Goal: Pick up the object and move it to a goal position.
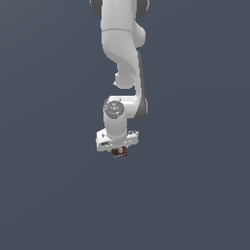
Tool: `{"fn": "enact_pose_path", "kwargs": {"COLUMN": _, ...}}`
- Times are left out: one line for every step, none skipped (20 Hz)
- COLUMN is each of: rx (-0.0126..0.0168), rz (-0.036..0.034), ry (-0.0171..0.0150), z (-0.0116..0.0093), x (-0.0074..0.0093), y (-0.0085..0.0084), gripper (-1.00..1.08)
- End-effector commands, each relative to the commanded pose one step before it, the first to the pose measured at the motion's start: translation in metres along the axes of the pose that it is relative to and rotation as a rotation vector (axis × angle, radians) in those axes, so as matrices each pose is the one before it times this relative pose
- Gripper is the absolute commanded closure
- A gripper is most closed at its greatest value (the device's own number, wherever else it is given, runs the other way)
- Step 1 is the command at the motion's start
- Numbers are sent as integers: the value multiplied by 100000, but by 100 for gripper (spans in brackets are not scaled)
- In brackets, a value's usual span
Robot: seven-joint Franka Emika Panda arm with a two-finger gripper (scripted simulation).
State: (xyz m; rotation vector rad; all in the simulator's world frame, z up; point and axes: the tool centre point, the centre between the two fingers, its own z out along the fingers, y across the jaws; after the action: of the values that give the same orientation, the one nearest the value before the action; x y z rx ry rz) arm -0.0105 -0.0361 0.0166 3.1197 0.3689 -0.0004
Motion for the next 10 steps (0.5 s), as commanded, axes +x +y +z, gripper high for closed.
{"fn": "enact_pose_path", "kwargs": {"rx": 19, "rz": 2, "ry": 19, "z": 87, "x": 24, "y": -13, "gripper": 108}}
{"fn": "enact_pose_path", "kwargs": {"rx": 0, "rz": 0, "ry": 0, "z": 0, "x": 0, "y": 0, "gripper": 108}}
{"fn": "enact_pose_path", "kwargs": {"rx": 0, "rz": 0, "ry": 0, "z": 0, "x": 0, "y": 0, "gripper": 108}}
{"fn": "enact_pose_path", "kwargs": {"rx": 0, "rz": 0, "ry": 0, "z": 0, "x": 0, "y": 0, "gripper": 108}}
{"fn": "enact_pose_path", "kwargs": {"rx": 0, "rz": 0, "ry": 0, "z": 0, "x": 0, "y": 0, "gripper": 108}}
{"fn": "enact_pose_path", "kwargs": {"rx": 0, "rz": 0, "ry": 0, "z": 0, "x": 0, "y": 0, "gripper": 108}}
{"fn": "enact_pose_path", "kwargs": {"rx": -132, "rz": 268, "ry": 39, "z": -80, "x": -41, "y": 196, "gripper": 108}}
{"fn": "enact_pose_path", "kwargs": {"rx": 0, "rz": 0, "ry": 0, "z": -28, "x": 8, "y": -30, "gripper": 108}}
{"fn": "enact_pose_path", "kwargs": {"rx": 0, "rz": 0, "ry": 0, "z": -86, "x": 23, "y": -90, "gripper": 108}}
{"fn": "enact_pose_path", "kwargs": {"rx": 0, "rz": 0, "ry": 0, "z": -145, "x": 40, "y": -152, "gripper": 108}}
